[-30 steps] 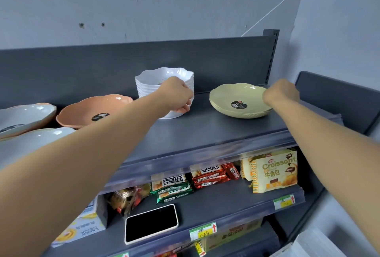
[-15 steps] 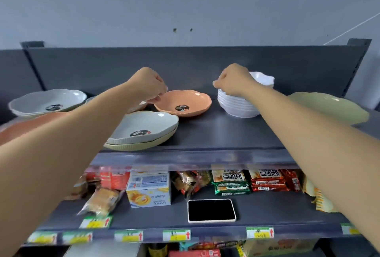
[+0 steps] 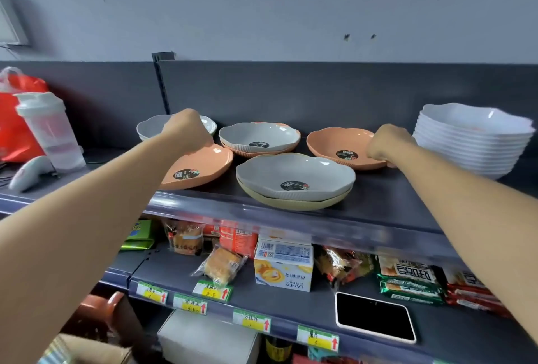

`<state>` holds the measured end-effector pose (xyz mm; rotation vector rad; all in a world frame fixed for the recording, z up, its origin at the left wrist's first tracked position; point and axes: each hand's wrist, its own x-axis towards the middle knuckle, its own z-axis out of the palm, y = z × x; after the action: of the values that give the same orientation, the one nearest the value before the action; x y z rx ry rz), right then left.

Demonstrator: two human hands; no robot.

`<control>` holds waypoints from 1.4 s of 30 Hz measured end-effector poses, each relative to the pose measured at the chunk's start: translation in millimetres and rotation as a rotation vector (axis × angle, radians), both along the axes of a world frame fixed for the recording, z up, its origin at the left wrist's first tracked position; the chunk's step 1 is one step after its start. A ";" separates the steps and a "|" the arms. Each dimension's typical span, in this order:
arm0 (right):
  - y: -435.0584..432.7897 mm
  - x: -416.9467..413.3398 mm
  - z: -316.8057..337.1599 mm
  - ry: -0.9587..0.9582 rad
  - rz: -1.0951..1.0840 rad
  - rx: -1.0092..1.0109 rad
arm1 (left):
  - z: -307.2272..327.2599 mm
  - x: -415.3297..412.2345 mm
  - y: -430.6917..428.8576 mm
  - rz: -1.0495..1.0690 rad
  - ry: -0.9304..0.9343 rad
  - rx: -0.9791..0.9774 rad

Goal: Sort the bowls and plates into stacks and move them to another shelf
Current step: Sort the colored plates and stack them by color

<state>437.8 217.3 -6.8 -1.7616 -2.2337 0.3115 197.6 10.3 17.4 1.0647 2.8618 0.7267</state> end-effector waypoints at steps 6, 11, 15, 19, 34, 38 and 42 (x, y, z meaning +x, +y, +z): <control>-0.8 -19.6 -5.8 -0.023 0.006 0.055 | -18.0 -36.6 -35.2 0.254 0.135 -0.141; -1.9 -30.5 -6.8 -0.030 0.025 0.050 | -28.8 -54.2 -54.3 0.382 0.131 -0.286; -3.0 -32.9 -6.6 -0.042 0.040 0.042 | -31.3 -52.5 -64.2 0.340 0.014 -0.224; -3.3 -33.9 -6.9 -0.027 0.046 0.038 | -32.8 -57.7 -69.9 0.388 -0.232 0.004; 11.2 14.4 10.7 0.288 0.008 0.074 | 38.2 4.4 -18.3 0.181 -0.503 0.670; 42.1 50.7 22.4 0.382 -0.033 0.079 | 39.9 75.4 75.5 -0.002 -0.558 0.627; 52.0 60.4 27.7 0.419 -0.028 0.062 | 33.1 109.7 121.3 -0.057 -0.586 0.500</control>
<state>498.2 269.3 20.9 -1.5270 -1.8987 0.5432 307.3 131.6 50.5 0.7710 2.1933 1.5035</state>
